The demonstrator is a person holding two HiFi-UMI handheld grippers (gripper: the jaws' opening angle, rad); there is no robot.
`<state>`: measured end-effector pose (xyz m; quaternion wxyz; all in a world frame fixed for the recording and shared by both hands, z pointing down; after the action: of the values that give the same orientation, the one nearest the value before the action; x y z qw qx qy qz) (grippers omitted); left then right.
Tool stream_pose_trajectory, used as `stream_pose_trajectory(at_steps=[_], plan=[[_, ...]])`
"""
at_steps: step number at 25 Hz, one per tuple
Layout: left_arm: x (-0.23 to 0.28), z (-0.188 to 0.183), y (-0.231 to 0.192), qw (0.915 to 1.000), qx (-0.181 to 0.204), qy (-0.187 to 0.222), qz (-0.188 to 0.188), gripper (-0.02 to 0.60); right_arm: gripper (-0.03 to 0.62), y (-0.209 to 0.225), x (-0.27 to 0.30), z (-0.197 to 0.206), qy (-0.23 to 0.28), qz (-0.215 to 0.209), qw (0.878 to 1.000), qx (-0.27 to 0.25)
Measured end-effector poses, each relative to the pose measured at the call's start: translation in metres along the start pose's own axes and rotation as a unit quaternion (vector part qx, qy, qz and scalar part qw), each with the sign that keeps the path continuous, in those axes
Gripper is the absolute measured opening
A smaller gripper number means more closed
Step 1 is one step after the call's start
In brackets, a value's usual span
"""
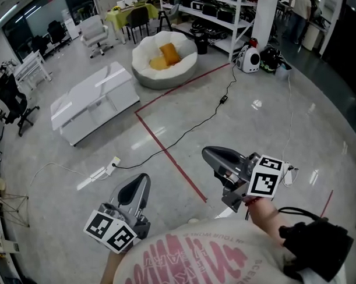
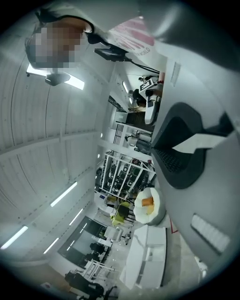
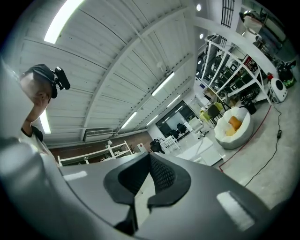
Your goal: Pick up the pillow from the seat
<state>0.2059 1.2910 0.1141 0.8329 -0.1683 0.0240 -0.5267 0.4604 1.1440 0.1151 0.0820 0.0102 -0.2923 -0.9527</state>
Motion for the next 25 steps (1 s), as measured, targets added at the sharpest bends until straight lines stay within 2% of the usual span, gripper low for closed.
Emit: stream_pose_trajectory(at_steps=[9,18,25], plan=[[0.062,-0.008,-0.024,1.0,-0.004,-0.004,-0.002,0.017,0.006,0.055,-0.009,-0.033,0.009,0.016,1.0,0.004],[0.088,-0.006,-0.044,0.9995,-0.016,-0.025,0.012,0.017,0.006,0.078,0.005,-0.029,-0.001,0.029,0.999,0.029],[0.125,-0.02,-0.102,0.9978,-0.032,-0.044,0.038,0.017,0.006,0.106,0.034,-0.048,0.012,0.06,0.997,0.036]])
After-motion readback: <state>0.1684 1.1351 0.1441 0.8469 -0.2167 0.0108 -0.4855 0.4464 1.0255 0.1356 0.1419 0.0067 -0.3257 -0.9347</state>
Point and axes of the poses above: the fingertips, and each gripper's own axes: x forward along the fingers, y to its right, z out of its underside, the point moved 9 cm from there along -x, backward along the fingers, and after that the axes turned 8 degrees about -y, right-handed, at the moved point
